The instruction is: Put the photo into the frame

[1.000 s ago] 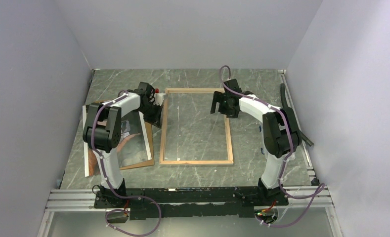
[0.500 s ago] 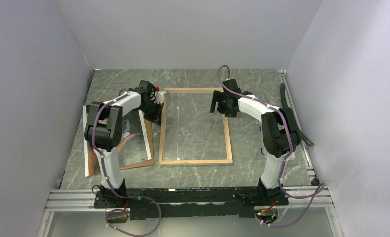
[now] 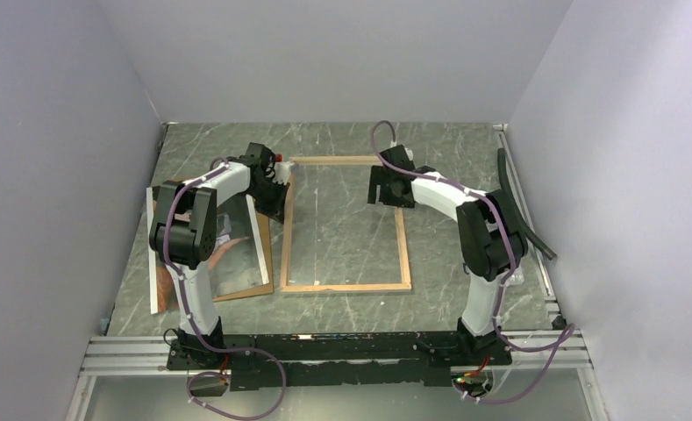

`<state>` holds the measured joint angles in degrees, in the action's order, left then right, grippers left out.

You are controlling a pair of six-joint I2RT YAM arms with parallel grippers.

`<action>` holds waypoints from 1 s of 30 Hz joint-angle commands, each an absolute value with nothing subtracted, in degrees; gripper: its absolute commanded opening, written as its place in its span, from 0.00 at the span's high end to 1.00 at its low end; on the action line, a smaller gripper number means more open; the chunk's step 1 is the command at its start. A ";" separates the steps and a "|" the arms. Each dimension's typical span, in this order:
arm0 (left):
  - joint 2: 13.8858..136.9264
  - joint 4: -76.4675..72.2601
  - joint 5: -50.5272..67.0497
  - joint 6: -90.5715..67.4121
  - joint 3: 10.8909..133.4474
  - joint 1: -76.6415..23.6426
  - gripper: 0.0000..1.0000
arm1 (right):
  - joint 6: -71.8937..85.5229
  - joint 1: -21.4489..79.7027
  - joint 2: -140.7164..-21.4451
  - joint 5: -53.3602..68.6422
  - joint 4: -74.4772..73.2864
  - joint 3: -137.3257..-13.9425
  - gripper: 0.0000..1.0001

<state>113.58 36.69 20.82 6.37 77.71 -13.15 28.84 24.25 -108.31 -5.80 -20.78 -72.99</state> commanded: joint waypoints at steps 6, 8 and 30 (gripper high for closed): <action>114.72 34.54 21.14 6.85 78.22 -14.76 0.97 | 30.24 31.31 -111.41 -2.19 -22.16 -72.87 0.20; 114.63 34.50 21.07 6.93 78.00 -14.77 0.97 | 29.69 31.95 -111.19 -2.99 -22.56 -73.15 0.20; 113.86 34.50 20.24 7.55 77.54 -14.88 0.97 | 29.33 33.33 -98.62 9.93 -14.80 -69.91 0.21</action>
